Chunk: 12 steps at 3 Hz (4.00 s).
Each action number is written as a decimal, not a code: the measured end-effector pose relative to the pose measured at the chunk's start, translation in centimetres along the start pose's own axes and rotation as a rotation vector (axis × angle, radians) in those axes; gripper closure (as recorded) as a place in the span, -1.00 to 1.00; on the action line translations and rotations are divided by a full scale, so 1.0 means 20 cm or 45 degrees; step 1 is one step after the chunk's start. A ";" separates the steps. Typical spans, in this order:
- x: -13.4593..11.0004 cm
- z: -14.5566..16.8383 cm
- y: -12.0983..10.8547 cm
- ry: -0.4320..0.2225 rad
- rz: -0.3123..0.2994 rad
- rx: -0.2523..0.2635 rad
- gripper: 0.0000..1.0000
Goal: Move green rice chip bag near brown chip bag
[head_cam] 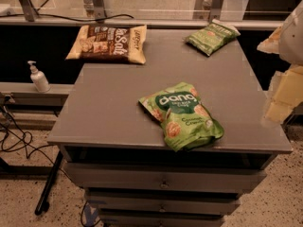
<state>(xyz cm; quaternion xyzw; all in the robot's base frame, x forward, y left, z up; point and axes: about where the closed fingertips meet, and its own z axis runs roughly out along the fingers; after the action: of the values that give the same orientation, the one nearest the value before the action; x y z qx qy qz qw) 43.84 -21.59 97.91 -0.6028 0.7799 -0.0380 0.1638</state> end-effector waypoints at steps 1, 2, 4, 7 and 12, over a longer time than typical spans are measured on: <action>0.00 0.00 0.00 0.000 0.000 0.000 -1.00; -0.05 0.06 0.04 -0.045 -0.033 -0.002 -1.00; -0.28 0.32 0.21 -0.158 -0.045 -0.086 -1.00; -0.43 0.54 0.26 -0.195 0.082 -0.138 -1.00; -0.33 0.70 0.16 -0.236 0.059 -0.053 0.72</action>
Offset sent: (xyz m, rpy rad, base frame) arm -0.0050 0.0360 -0.0374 0.0704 -0.0120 0.0940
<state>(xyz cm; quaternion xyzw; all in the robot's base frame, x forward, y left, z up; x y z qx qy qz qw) 46.43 -12.56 85.21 -0.5889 0.7757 0.0379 0.2237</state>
